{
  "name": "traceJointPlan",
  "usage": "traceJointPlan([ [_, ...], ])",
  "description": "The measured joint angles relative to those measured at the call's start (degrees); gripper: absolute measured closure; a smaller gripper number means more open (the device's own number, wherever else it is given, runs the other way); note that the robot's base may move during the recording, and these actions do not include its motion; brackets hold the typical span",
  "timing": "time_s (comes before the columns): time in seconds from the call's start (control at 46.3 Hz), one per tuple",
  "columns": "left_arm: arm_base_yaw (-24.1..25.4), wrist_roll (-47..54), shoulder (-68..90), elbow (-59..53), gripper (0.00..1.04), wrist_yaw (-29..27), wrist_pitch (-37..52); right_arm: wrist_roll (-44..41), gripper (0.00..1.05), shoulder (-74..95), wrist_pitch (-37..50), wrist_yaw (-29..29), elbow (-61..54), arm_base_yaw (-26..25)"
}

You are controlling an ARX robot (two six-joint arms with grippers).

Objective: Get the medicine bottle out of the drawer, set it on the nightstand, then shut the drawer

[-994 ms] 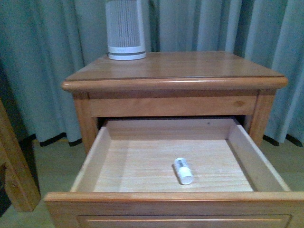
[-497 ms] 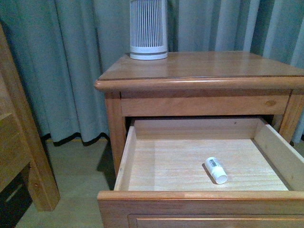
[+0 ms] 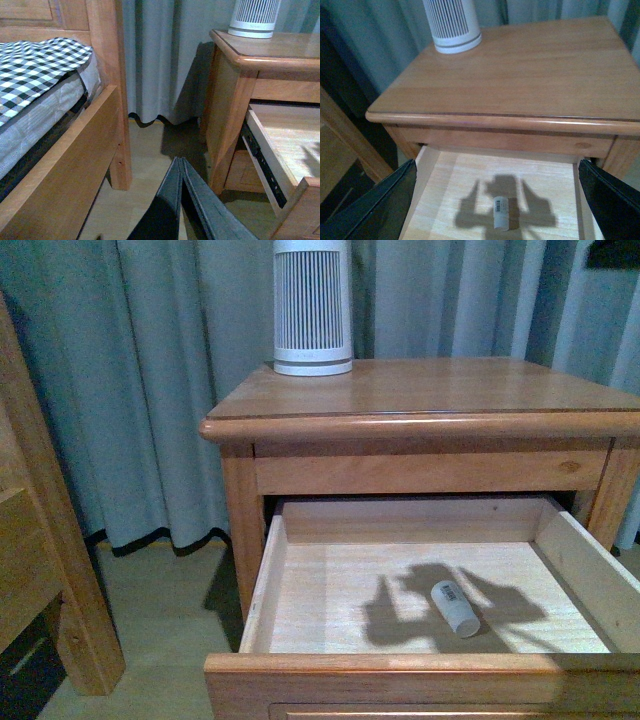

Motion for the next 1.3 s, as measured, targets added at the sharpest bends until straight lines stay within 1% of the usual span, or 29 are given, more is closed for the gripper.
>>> traceJointPlan([
  [0.086, 0.00, -0.04, 0.00, 0.00, 1.01, 0.00, 0.00, -2.58, 0.07, 11.39, -0.44, 2.43, 5.53, 1.84],
  [0.173, 0.00, 0.00, 0.00, 0.00, 0.82, 0.02, 0.00, -4.63, 0.07, 21.33, -1.22, 4.48, 8.79, 2.95],
  [0.216, 0.00, 0.00, 0.00, 0.00, 0.75, 0.02, 0.00, -4.98, 0.07, 25.18, -1.25, 5.38, 9.92, 3.34],
  [0.238, 0.00, 0.00, 0.00, 0.00, 0.73, 0.02, 0.00, -5.07, 0.07, 27.02, -1.25, 5.64, 10.49, 3.54],
  [0.281, 0.00, 0.00, 0.00, 0.00, 0.64, 0.02, 0.00, -5.11, 0.07, 30.51, -1.31, 6.23, 11.58, 3.91],
  [0.367, 0.00, 0.00, 0.00, 0.00, 0.50, 0.02, 0.00, -5.70, 0.07, 36.63, -0.66, 7.37, 13.31, 5.01],
  [0.389, 0.00, 0.00, 0.00, 0.00, 0.48, 0.02, 0.00, -5.77, 0.07, 37.90, -0.55, 7.50, 13.68, 5.27],
  [0.627, 0.00, 0.00, 0.00, 0.00, 0.15, 0.02, 0.00, -6.19, 0.07, 47.80, 0.74, 9.33, 17.40, 7.74],
  [0.713, 0.00, 0.02, 0.00, 0.00, 0.05, 0.02, 0.00, -6.32, 0.07, 50.97, 1.09, 10.14, 18.80, 8.04],
  [0.778, 0.00, 0.02, 0.00, 0.00, 0.07, 0.02, 0.00, -6.32, 0.07, 53.57, 1.31, 10.62, 19.82, 8.07],
  [1.189, 0.00, 0.02, 0.00, 0.00, 0.06, 0.02, 0.00, -6.27, 0.07, 59.10, 3.10, 10.75, 22.36, 7.96],
  [1.232, 0.00, 0.02, 0.00, 0.00, 0.06, 0.02, 0.00, -6.12, 0.08, 59.25, 3.30, 10.75, 22.47, 7.89],
  [1.297, 0.00, 0.02, 0.00, 0.00, 0.06, 0.02, 0.00, -6.01, 0.16, 59.45, 3.37, 10.78, 22.73, 7.69],
])
